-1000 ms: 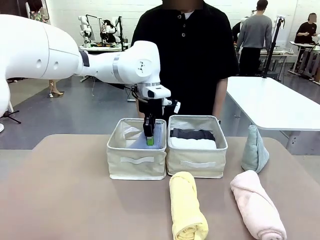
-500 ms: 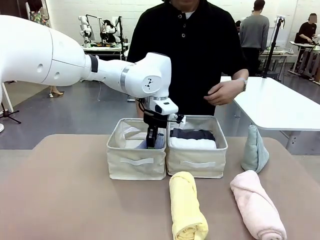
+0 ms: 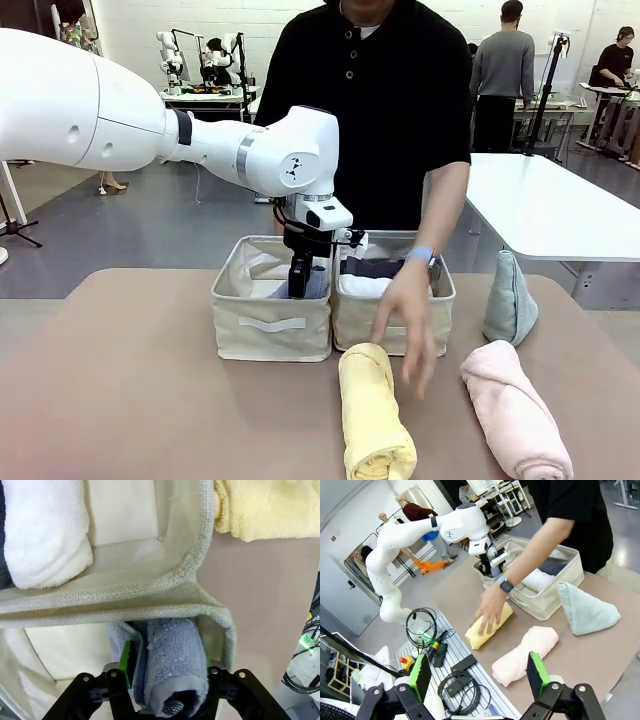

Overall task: Sort the towels based on their folding style.
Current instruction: Pick up one triangle-folded towel and place it in the left Fabric basket.

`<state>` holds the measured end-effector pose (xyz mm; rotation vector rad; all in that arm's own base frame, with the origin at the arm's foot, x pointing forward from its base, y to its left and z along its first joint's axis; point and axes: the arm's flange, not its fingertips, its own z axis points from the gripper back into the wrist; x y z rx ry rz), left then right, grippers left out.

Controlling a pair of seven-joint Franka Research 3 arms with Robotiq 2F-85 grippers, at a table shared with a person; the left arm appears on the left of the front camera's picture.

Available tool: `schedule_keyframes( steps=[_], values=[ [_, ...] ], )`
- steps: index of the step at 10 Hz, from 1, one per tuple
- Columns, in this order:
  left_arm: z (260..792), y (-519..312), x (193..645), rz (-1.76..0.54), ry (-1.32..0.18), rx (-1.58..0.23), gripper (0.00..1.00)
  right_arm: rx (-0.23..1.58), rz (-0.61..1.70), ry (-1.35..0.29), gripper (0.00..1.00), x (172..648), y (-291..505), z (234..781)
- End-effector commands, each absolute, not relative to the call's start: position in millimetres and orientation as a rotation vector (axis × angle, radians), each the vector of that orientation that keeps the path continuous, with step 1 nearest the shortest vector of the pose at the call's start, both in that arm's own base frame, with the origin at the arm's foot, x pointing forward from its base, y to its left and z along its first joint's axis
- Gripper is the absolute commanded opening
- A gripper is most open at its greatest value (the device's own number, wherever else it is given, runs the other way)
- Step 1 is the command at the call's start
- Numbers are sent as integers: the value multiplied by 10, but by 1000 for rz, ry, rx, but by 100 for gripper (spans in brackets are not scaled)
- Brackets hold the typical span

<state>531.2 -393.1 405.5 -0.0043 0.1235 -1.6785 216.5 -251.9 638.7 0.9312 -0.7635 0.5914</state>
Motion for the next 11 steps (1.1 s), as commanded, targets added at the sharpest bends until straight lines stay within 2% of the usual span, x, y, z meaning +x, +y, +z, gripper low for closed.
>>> schedule_keyframes(
  steps=[1, 4, 7, 8, 9, 11],
  values=[
    [4011, -3849, 5235, -1676, 115, -8, 100, 947, 601, -789, 100, 2165, -2523, 6416],
    [4007, -3849, 5250, -1670, 116, -13, 100, 947, 601, -789, 100, 2165, -2523, 6416],
    [4152, -3831, 5285, -1666, 54, -5, 100, 947, 601, -789, 100, 2165, -2523, 6416],
    [4262, -3798, 5289, -1667, 18, -10, 100, 947, 601, -789, 100, 2165, -2523, 6416],
    [4494, -3724, 5266, -1690, -82, -13, 100, 947, 601, -789, 100, 2165, -2523, 6416],
    [5018, -3389, 5172, -1657, -172, -73, 100, 947, 601, -789, 100, 2165, -2523, 6416]
  ],
)
